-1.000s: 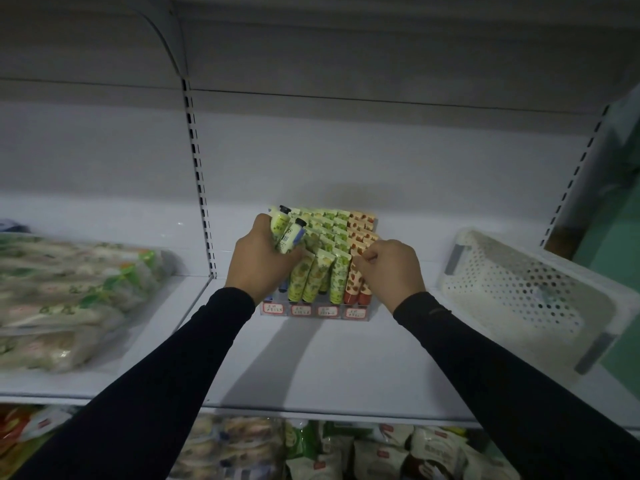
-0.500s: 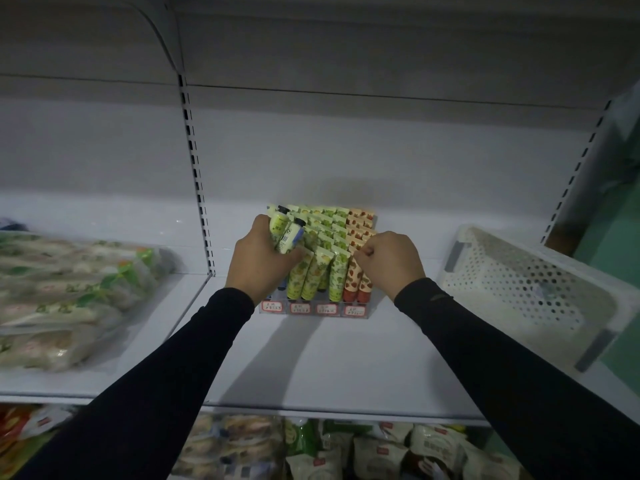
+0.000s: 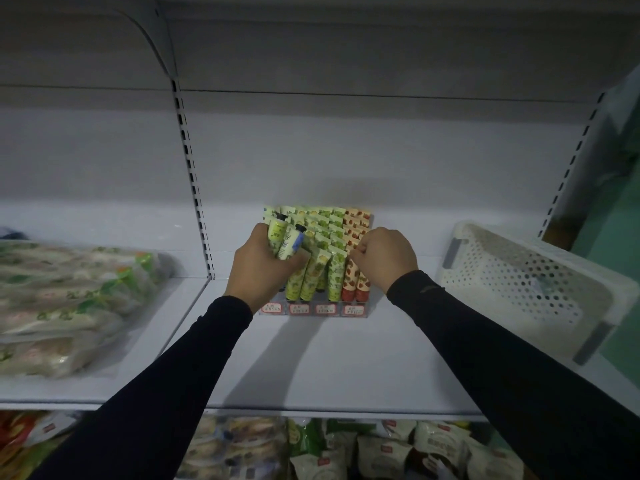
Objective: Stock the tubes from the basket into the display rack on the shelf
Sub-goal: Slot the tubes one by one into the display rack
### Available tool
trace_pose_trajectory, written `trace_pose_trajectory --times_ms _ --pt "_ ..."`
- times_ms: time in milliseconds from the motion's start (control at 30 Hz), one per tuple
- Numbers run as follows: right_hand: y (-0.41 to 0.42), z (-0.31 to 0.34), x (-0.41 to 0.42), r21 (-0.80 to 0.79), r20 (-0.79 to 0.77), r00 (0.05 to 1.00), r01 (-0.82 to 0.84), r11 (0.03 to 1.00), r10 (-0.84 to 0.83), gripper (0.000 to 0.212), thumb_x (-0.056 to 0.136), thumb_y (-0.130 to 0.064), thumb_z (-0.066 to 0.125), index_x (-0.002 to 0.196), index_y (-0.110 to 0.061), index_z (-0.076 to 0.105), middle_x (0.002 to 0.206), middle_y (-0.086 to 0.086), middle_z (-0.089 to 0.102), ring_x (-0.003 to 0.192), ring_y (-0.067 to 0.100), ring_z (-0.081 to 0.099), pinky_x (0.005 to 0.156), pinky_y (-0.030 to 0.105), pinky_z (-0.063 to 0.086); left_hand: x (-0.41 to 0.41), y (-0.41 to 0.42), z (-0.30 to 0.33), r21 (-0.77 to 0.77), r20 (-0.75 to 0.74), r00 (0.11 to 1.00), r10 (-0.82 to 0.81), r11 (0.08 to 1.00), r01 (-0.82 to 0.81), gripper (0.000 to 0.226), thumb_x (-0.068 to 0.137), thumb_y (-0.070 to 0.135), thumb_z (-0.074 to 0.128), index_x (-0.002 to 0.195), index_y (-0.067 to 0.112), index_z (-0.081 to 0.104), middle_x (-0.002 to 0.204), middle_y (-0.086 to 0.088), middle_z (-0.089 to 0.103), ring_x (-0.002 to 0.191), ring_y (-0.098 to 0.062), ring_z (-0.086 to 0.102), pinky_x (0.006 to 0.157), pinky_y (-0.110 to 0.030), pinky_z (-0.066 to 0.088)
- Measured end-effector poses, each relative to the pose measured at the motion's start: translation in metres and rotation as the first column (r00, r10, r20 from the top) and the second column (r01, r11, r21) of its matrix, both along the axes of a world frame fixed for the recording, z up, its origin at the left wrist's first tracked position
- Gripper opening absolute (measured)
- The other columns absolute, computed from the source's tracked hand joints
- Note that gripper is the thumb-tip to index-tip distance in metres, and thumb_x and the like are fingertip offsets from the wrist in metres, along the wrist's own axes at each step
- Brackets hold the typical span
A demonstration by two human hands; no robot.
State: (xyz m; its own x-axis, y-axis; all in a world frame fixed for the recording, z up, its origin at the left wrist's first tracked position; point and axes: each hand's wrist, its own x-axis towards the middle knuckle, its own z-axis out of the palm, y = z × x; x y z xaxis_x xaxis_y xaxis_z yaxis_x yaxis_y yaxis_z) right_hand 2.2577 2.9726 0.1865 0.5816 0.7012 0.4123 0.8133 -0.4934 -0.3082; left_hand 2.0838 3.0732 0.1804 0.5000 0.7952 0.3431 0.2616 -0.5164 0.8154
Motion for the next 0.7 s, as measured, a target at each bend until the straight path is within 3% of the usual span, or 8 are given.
trace_pose_trajectory --times_ms 100,200,300,433,500,600,700 --pt "0.001 0.0 -0.001 -0.005 0.001 1.0 0.019 1.0 -0.019 0.045 0.093 -0.026 0.057 0.052 -0.018 0.04 0.053 -0.004 0.041 0.061 0.019 0.047 0.059 0.027 0.036 -0.001 -0.003 0.0 0.008 0.012 1.0 0.012 1.0 -0.012 0.046 0.081 0.037 0.076 0.107 0.008 0.051 0.099 -0.021 0.066 0.079 -0.037 0.063 0.066 -0.047 0.055" --pt "0.001 0.001 -0.004 -0.032 0.015 0.999 0.029 0.999 -0.029 0.044 0.094 -0.027 0.057 0.054 -0.018 0.041 0.055 -0.003 0.042 0.064 0.02 0.049 0.057 0.027 0.035 -0.001 -0.003 -0.002 0.006 0.02 1.0 0.011 1.0 -0.011 0.05 0.08 0.037 0.077 0.109 0.007 0.051 0.107 -0.022 0.064 0.079 -0.022 0.056 0.077 -0.054 0.053" --pt "0.0 0.003 -0.005 -0.037 0.01 1.0 0.03 0.999 -0.03 0.044 0.094 -0.026 0.057 0.054 -0.018 0.041 0.055 -0.002 0.043 0.06 0.019 0.049 0.053 0.025 0.034 -0.001 -0.004 -0.003 0.007 0.022 1.0 0.002 1.0 -0.003 0.051 0.079 0.037 0.078 0.109 0.007 0.051 0.109 -0.023 0.064 0.078 -0.019 0.053 0.078 -0.055 0.053" --pt "-0.003 0.002 -0.002 -0.001 -0.012 1.0 -0.003 1.0 0.003 0.043 0.093 -0.026 0.059 0.054 -0.011 0.047 0.052 0.001 0.045 0.049 0.013 0.041 0.044 0.024 0.026 -0.003 -0.01 -0.003 0.006 0.019 0.999 -0.027 1.0 0.027 0.051 0.076 0.042 0.078 0.106 0.012 0.051 0.104 -0.022 0.065 0.085 -0.04 0.062 0.072 -0.054 0.054" --pt "-0.004 0.002 0.0 0.017 0.0 1.0 -0.01 1.0 0.01 0.037 0.092 -0.028 0.06 0.062 -0.006 0.061 0.059 0.004 0.057 0.053 0.014 0.047 0.045 0.021 0.027 -0.005 -0.012 -0.005 -0.006 0.007 0.999 -0.049 0.999 0.049 0.061 0.066 0.054 0.076 0.105 0.013 0.051 0.102 -0.022 0.064 0.086 -0.04 0.063 0.07 -0.054 0.054" --pt "-0.007 0.004 0.001 0.063 0.014 1.0 -0.022 0.998 0.021 0.037 0.092 -0.031 0.06 0.065 -0.006 0.066 0.062 0.005 0.061 0.055 0.014 0.05 0.045 0.018 0.026 -0.006 -0.013 -0.01 -0.028 0.003 0.996 -0.084 0.996 0.084 0.07 0.059 0.061 0.072 0.103 0.011 0.051 0.103 -0.023 0.063 0.075 -0.033 0.06 0.069 -0.053 0.054" --pt "-0.013 0.01 0.002 0.172 0.048 0.998 -0.049 0.984 0.041 0.039 0.094 -0.031 0.057 0.071 -0.002 0.07 0.071 0.012 0.068 0.067 0.023 0.061 0.054 0.025 0.037 -0.005 -0.014 -0.014 -0.051 0.022 0.994 -0.106 0.993 0.107 0.073 0.059 0.061 0.074 0.106 0.009 0.052 0.103 -0.023 0.063 0.072 -0.033 0.06 0.069 -0.053 0.055"
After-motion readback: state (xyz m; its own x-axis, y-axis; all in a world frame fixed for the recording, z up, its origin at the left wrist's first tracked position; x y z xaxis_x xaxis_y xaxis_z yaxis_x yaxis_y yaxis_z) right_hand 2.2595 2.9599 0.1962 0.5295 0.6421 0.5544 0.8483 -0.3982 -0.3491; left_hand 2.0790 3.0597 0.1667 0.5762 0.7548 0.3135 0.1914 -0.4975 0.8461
